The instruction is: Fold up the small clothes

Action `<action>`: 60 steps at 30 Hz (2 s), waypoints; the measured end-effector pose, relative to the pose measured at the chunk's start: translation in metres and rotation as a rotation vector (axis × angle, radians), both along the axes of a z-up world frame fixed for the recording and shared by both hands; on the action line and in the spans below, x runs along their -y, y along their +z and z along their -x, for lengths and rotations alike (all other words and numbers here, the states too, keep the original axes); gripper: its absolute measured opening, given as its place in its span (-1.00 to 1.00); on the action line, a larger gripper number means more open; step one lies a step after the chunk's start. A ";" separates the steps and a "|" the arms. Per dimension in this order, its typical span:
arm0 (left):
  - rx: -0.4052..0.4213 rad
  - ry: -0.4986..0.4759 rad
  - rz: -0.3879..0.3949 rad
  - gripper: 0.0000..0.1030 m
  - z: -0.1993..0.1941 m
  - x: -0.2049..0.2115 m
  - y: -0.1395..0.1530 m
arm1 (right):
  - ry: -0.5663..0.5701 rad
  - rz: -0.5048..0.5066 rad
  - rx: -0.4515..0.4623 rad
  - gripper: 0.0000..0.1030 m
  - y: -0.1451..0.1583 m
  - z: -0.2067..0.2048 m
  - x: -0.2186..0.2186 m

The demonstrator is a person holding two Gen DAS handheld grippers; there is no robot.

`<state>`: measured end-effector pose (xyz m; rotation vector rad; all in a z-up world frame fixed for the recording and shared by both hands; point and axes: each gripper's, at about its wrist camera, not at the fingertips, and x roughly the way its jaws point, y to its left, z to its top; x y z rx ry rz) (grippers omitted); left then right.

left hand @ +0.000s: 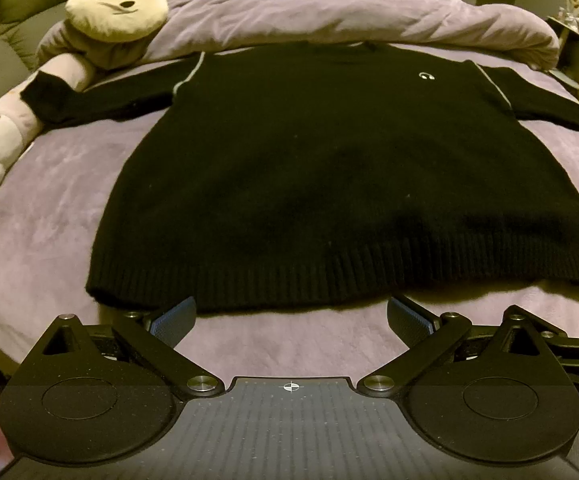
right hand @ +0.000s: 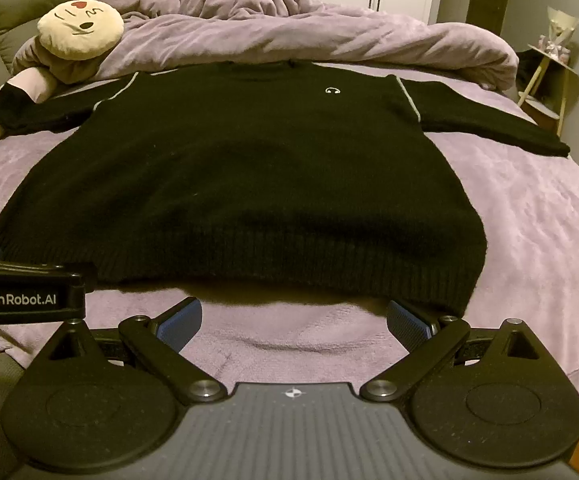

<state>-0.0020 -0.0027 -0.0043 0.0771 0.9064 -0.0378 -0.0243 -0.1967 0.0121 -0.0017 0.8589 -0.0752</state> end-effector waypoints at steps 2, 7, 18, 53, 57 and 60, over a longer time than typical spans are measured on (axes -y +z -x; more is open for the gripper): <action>0.001 -0.001 0.001 1.00 0.001 0.000 0.000 | 0.000 0.000 0.000 0.92 0.000 0.000 0.001; -0.001 -0.002 -0.002 1.00 0.001 0.000 -0.001 | -0.002 -0.002 -0.002 0.92 -0.001 0.000 0.001; -0.004 -0.005 0.002 1.00 0.001 -0.001 0.000 | -0.009 -0.007 -0.005 0.92 0.000 -0.001 0.002; -0.018 -0.008 -0.003 1.00 0.003 0.003 0.000 | -0.031 -0.029 0.009 0.92 0.003 0.003 0.008; -0.021 -0.009 -0.001 1.00 0.002 0.002 -0.001 | -0.031 -0.034 0.011 0.92 0.003 0.003 0.008; -0.025 -0.009 0.001 1.00 0.000 0.000 -0.003 | -0.023 -0.028 0.014 0.92 0.003 0.002 0.005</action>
